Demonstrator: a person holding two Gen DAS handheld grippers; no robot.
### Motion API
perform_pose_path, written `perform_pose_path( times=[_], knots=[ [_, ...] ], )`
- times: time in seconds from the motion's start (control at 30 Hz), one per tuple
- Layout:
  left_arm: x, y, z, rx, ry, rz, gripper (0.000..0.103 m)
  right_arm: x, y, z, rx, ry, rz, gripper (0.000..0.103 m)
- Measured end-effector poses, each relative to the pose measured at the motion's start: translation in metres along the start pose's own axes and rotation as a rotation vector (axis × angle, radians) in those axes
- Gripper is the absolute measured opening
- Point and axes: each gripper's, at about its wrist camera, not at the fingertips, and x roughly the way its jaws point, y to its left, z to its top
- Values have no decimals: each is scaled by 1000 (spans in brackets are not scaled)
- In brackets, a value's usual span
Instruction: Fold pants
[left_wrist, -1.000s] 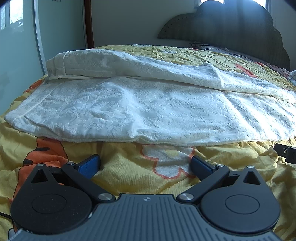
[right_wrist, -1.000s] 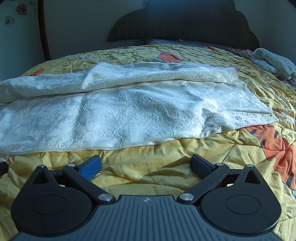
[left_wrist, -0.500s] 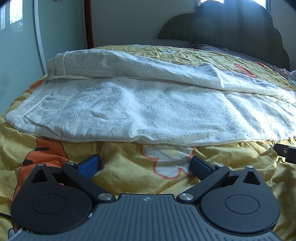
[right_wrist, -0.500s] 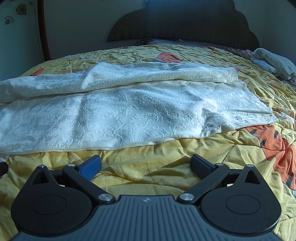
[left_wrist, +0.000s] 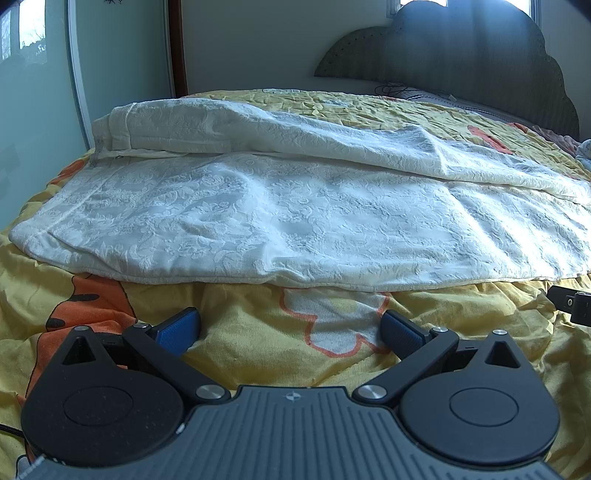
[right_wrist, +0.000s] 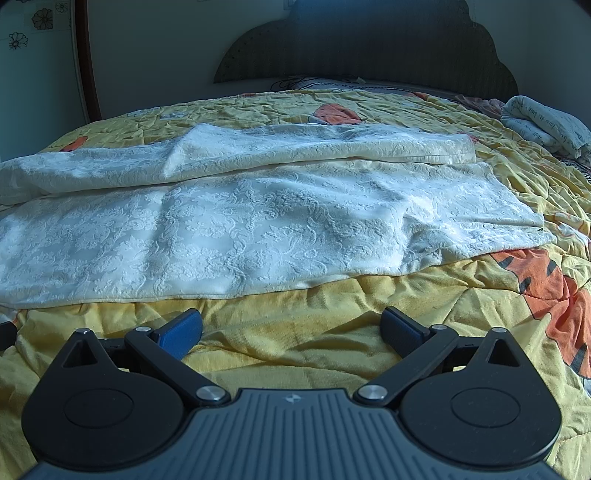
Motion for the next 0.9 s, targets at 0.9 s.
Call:
perform_pose_path(
  times=[0.9],
  knots=[
    [-5, 3, -2, 6, 5, 3, 103, -3, 0, -1, -2, 9, 7, 103]
  ],
)
